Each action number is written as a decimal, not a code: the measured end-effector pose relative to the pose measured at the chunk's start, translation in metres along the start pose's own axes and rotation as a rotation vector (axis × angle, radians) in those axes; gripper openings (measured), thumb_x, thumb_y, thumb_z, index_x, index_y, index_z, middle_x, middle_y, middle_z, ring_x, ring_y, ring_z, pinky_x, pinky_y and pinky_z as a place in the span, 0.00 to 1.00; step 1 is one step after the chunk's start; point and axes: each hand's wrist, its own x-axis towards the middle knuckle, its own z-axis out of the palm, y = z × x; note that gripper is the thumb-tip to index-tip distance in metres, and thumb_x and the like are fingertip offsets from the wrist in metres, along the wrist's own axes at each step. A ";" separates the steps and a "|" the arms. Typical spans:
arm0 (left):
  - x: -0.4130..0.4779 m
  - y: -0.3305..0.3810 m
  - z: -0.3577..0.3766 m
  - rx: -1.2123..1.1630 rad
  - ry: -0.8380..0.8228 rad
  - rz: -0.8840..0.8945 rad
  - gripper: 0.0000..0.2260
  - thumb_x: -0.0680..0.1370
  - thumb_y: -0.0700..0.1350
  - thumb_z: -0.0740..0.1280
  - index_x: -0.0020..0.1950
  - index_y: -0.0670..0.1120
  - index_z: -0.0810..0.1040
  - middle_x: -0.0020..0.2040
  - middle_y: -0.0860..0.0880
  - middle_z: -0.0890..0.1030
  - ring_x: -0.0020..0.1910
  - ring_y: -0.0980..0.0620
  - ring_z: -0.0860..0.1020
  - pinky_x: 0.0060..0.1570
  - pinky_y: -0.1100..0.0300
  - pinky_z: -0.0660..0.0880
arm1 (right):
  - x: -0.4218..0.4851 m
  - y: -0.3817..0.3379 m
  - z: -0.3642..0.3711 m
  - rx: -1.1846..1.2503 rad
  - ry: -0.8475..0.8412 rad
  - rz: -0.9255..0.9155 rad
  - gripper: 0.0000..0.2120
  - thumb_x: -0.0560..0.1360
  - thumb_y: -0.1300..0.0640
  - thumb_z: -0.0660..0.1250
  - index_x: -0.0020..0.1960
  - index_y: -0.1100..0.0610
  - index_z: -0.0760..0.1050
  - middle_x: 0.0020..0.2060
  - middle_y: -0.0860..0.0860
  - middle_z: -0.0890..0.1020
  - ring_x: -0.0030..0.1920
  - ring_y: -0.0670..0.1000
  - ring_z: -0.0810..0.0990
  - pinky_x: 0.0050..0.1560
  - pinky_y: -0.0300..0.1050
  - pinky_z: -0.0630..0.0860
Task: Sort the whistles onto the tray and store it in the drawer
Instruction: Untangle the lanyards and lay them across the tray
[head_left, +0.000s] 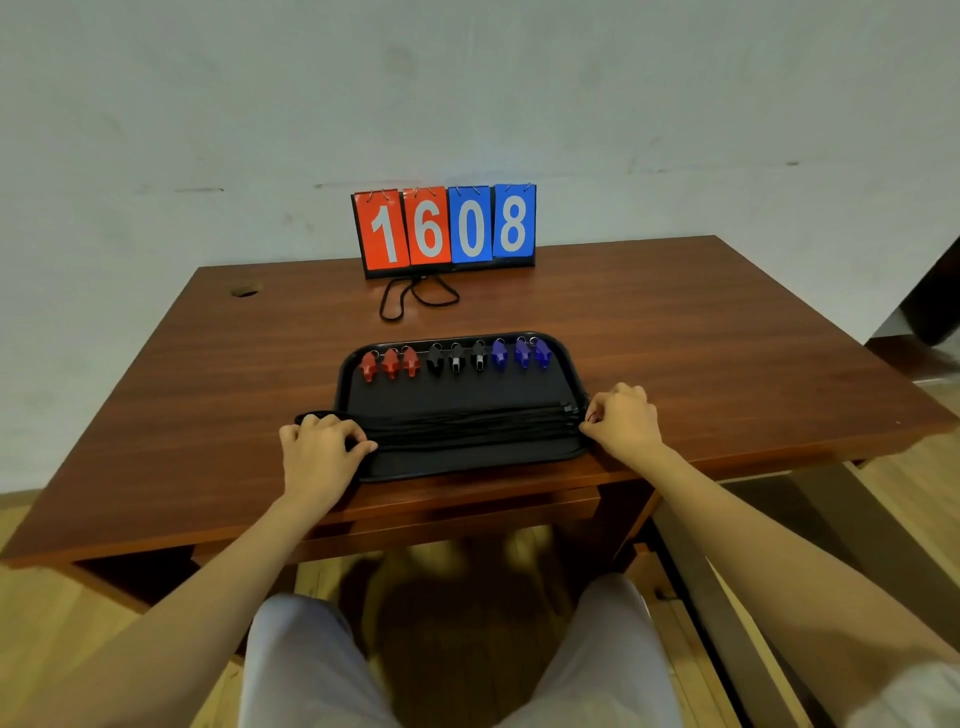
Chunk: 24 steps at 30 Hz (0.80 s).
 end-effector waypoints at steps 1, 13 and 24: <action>-0.001 0.000 0.001 0.007 0.009 -0.006 0.08 0.74 0.54 0.68 0.42 0.51 0.82 0.44 0.51 0.79 0.53 0.46 0.73 0.50 0.52 0.59 | 0.000 0.001 0.000 0.009 0.003 -0.001 0.04 0.73 0.54 0.69 0.44 0.54 0.77 0.51 0.54 0.74 0.59 0.57 0.68 0.56 0.51 0.69; -0.006 0.004 0.012 0.027 0.072 0.158 0.09 0.70 0.47 0.74 0.48 0.50 0.80 0.51 0.49 0.78 0.57 0.46 0.70 0.51 0.50 0.57 | -0.004 0.003 0.005 0.081 0.121 -0.220 0.11 0.74 0.54 0.65 0.55 0.54 0.75 0.55 0.52 0.76 0.64 0.56 0.67 0.62 0.52 0.65; 0.012 0.032 0.020 0.027 0.090 0.379 0.10 0.73 0.49 0.71 0.52 0.49 0.79 0.52 0.50 0.78 0.57 0.50 0.71 0.54 0.54 0.56 | 0.011 -0.043 0.015 -0.129 0.051 -0.612 0.18 0.76 0.52 0.63 0.65 0.53 0.73 0.60 0.51 0.75 0.67 0.55 0.68 0.72 0.54 0.57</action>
